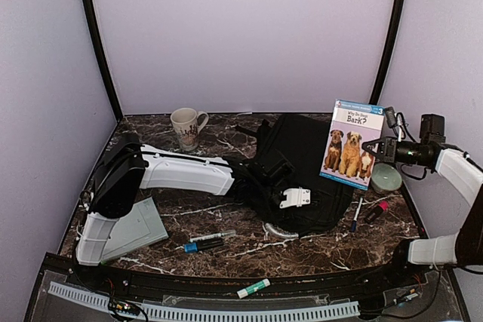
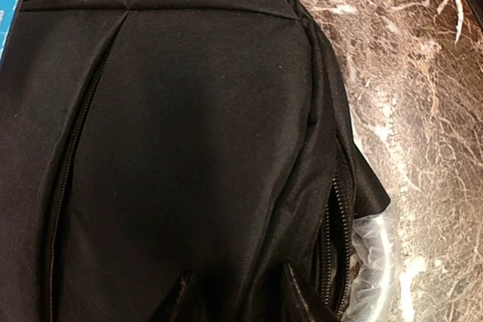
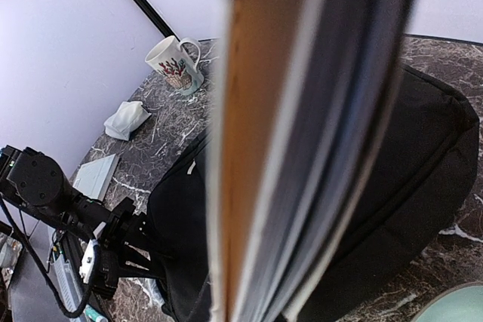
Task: Pack the student bag
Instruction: Place the book in the student bag.
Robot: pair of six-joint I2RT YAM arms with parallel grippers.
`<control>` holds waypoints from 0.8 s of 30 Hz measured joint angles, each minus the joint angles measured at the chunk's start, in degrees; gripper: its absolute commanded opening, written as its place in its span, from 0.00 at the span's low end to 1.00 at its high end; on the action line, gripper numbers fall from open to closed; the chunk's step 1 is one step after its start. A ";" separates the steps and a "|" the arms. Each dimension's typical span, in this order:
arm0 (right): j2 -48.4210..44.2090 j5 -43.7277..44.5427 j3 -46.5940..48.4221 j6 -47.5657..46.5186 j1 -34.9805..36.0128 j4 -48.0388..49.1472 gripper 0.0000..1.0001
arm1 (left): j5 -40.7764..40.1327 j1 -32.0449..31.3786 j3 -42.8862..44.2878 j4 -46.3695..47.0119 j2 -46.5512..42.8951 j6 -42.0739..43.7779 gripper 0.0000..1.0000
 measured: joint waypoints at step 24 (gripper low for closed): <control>1.57 23.50 6.05 2.43 -5.29 -0.61 0.00 | -9.49 3.23 5.75 5.79 5.81 -17.97 0.00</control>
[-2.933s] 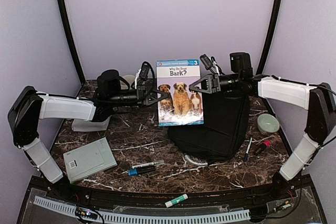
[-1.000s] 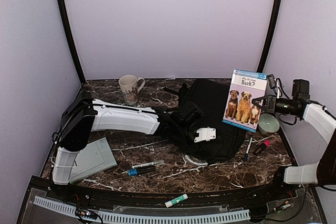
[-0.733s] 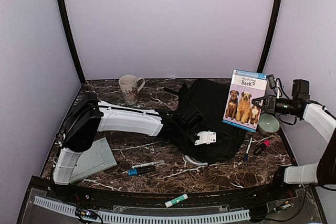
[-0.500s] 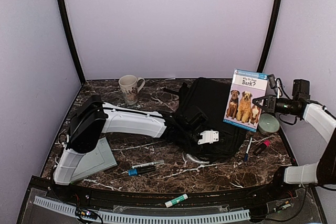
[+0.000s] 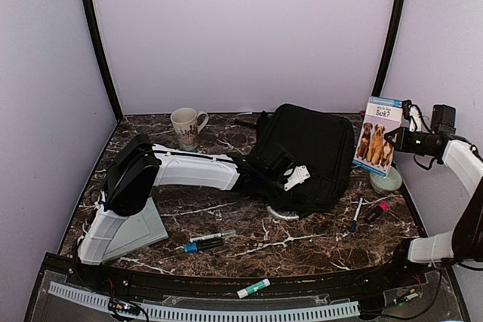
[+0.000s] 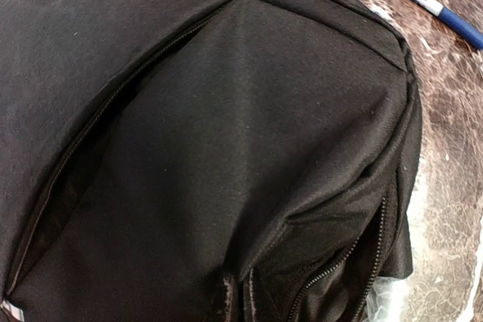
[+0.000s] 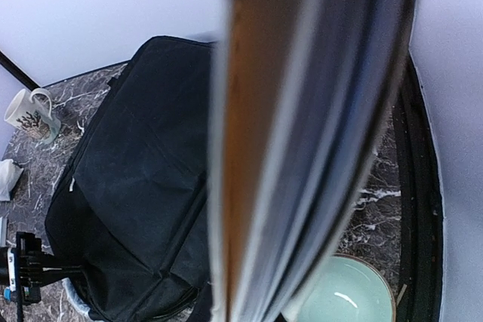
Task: Pack the student bag
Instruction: Place the book in the student bag.
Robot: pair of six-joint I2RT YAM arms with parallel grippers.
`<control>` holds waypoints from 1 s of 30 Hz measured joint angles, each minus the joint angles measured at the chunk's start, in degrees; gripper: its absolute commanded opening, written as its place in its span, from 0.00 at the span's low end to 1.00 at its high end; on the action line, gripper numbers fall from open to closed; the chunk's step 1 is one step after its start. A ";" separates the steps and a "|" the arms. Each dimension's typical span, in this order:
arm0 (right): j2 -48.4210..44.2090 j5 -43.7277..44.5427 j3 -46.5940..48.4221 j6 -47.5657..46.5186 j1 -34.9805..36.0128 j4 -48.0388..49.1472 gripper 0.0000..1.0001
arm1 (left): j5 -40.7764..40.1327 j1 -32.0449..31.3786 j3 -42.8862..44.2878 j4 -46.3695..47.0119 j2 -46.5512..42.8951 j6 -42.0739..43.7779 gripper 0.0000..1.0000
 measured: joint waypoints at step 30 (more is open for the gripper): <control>30.67 11.30 22.32 1.77 22.34 2.58 0.00 | -9.92 -0.66 -6.12 -3.58 -12.22 -5.97 0.00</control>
